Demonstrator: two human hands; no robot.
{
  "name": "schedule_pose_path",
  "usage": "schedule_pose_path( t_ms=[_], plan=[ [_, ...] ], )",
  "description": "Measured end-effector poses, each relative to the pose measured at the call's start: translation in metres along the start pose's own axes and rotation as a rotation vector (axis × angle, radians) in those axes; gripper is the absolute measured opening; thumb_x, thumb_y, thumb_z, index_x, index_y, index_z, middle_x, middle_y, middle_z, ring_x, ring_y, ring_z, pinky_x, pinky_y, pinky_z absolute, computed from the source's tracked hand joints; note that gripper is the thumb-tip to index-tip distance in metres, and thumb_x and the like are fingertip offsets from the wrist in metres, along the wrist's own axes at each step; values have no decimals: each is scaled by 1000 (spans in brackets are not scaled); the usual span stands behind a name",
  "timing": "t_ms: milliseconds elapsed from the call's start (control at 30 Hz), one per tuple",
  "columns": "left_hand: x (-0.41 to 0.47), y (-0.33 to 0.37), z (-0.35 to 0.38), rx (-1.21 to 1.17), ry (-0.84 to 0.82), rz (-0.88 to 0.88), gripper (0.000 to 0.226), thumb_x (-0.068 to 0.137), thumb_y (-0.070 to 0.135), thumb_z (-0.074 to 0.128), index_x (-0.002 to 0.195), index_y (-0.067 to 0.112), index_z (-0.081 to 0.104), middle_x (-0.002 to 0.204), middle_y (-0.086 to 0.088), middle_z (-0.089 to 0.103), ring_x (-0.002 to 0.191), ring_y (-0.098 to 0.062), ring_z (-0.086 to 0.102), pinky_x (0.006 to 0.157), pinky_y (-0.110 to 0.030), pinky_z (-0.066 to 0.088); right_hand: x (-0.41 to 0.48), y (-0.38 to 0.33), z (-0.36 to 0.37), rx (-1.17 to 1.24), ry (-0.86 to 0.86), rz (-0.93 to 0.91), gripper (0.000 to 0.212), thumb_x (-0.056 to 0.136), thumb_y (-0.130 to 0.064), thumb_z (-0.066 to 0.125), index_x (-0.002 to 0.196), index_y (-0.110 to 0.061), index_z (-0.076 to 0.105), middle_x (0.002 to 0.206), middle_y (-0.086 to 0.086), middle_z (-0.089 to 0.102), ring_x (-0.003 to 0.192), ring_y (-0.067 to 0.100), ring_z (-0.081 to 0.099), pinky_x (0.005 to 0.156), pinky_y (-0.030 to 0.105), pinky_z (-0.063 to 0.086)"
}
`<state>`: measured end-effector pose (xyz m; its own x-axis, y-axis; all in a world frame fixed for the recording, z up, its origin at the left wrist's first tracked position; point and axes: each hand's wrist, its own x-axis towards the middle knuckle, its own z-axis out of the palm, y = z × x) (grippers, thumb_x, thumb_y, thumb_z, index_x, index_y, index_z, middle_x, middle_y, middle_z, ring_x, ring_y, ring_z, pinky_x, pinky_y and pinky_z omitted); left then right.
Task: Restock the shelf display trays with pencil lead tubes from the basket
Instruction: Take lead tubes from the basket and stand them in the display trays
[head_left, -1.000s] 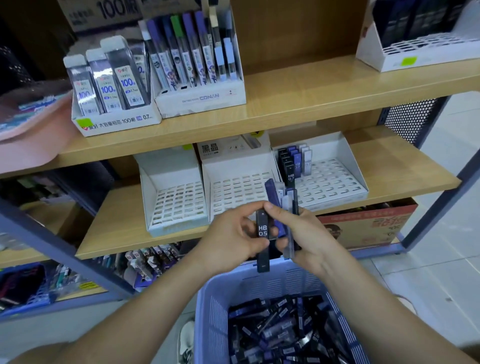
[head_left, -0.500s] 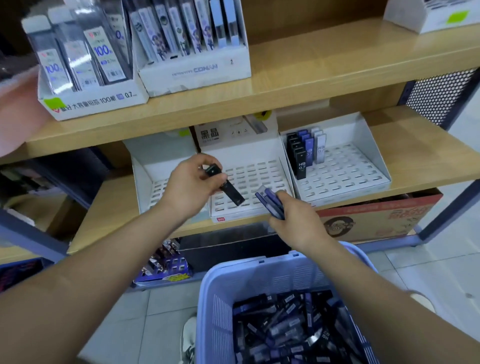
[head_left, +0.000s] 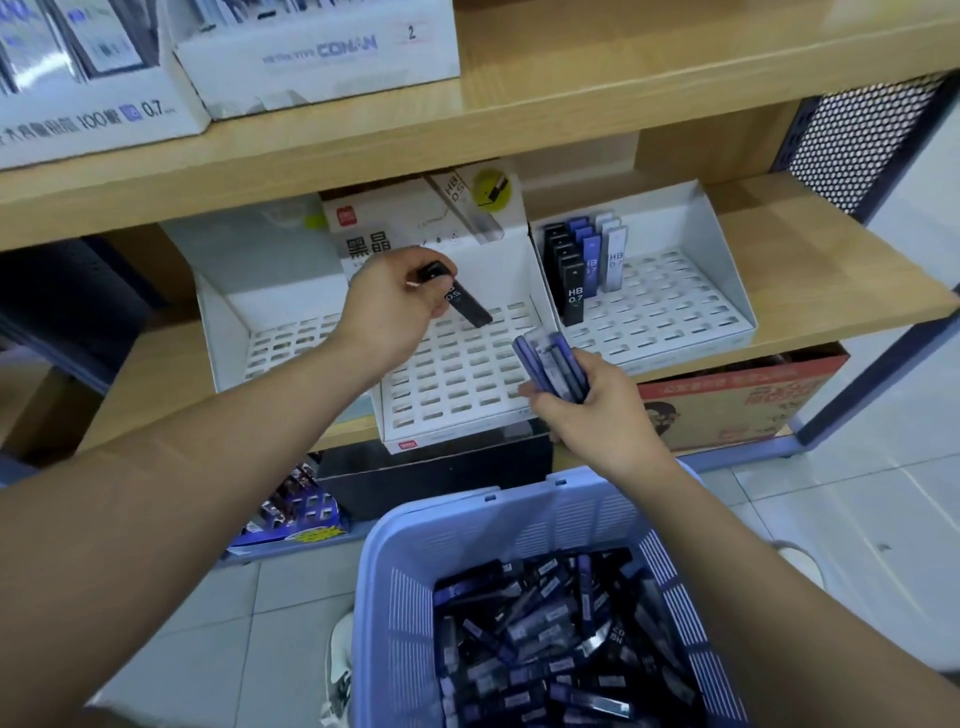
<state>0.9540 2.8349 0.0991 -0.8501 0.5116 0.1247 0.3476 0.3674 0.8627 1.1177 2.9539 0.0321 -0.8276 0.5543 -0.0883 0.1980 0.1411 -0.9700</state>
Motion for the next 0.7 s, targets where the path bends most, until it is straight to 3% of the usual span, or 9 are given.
schedule_pose_path(
  t_ms=[167, 233, 367, 533, 633, 700],
  plan=[
    [11, -4, 18, -3, 31, 17, 12, 89, 7, 64, 92, 17, 67, 89, -9, 69, 83, -27, 69, 83, -38, 58, -5, -5, -5, 252, 30, 123, 13, 89, -17, 70, 99, -10, 66, 68, 5, 64, 47, 11, 52, 38, 18, 35],
    [12, -5, 23, 10, 40, 24, 14, 88, 7, 66, 90, 21, 65, 90, -9, 69, 82, -25, 70, 80, -38, 58, -5, -5, -7, 325, 45, 142, 16, 91, -19, 68, 103, -10, 65, 83, 4, 74, 45, 7, 53, 38, 19, 35],
    [18, -4, 27, 30, 65, 38, 15, 86, 11, 68, 89, 25, 66, 89, -5, 71, 83, -24, 69, 82, -44, 57, -4, -4, -7, 323, 45, 130, 17, 93, -25, 66, 105, -12, 65, 92, -1, 76, 51, 9, 59, 40, 19, 38],
    [22, -2, 32, 19, 18, 53, 19, 88, 9, 66, 106, 12, 71, 94, -6, 71, 90, -26, 69, 90, -41, 54, -4, -4, -8, 331, 48, 154, 18, 93, -25, 65, 105, -12, 64, 91, -1, 76, 54, 11, 61, 39, 19, 37],
    [22, 1, 36, 61, -14, 110, 22, 88, 10, 66, 110, 12, 71, 96, -5, 71, 89, -21, 69, 91, -37, 54, -5, -6, -9, 355, 43, 170, 20, 94, -26, 64, 105, -8, 64, 89, 2, 75, 45, 6, 55, 35, 17, 34],
    [22, 1, 39, 145, -10, 167, 22, 90, 11, 64, 111, 13, 71, 100, -3, 71, 91, -17, 68, 93, -34, 53, -5, -6, -10, 378, 37, 176, 20, 95, -26, 63, 105, -8, 64, 90, 3, 75, 49, 8, 57, 36, 18, 35]
  ],
)
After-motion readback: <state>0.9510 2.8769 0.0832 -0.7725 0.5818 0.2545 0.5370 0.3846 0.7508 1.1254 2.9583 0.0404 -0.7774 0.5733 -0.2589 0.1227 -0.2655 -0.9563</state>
